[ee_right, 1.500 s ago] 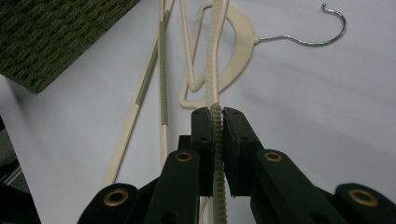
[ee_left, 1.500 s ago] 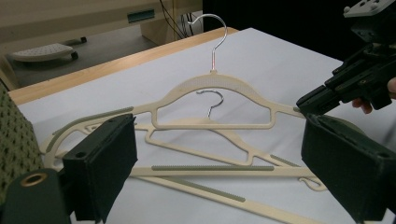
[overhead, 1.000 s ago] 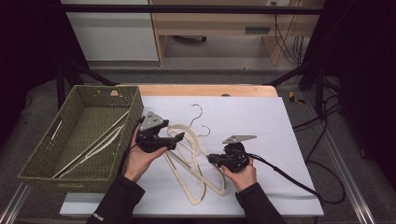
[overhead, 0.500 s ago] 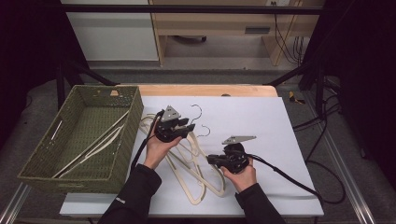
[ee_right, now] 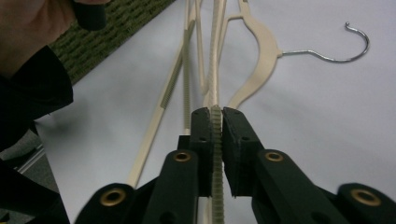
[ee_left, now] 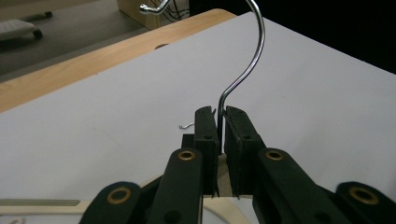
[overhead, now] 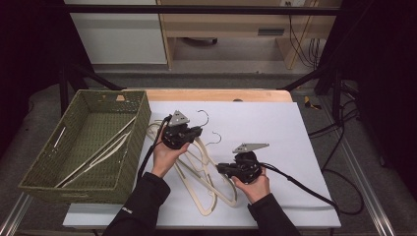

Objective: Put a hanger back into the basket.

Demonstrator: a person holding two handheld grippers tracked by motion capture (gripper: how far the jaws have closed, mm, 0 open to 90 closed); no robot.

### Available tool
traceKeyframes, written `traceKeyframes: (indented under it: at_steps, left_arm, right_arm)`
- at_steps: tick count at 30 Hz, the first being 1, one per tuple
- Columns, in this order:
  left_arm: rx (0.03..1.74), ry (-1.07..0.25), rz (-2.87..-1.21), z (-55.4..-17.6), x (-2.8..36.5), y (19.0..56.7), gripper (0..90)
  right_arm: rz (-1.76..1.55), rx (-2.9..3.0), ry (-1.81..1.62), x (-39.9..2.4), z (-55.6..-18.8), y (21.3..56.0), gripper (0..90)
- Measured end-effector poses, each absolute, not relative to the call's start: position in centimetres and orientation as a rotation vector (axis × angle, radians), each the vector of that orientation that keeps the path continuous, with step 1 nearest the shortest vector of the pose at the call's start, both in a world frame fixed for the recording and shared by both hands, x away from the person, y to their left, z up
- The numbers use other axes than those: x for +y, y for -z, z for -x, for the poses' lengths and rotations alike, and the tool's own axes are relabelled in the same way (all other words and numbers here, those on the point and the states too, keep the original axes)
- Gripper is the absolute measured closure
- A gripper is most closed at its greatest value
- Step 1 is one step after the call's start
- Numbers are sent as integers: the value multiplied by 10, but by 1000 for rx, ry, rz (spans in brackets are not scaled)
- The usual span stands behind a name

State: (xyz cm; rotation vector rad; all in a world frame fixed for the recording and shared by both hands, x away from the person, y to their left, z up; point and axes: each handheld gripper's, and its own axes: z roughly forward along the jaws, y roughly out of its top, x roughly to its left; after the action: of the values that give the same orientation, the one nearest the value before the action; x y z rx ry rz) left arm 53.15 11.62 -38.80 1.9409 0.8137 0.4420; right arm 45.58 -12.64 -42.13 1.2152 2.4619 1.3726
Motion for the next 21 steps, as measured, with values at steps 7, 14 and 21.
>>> traceKeyframes:
  at_steps: [7,14,21]
  left_arm:
    - [747,-491,-1904,-502,119,371,888]
    - [713,-491,-1852,-466,109,356,888]
    - [683,-489,-1865,-441,96,352,886]
  right_arm:
    - [-1118,2413,-1472,-128,-449,405,688]
    - [-974,2339,-1526,-120,-438,387,546]
    - [-923,2376,-1503,-117,-436,384,707]
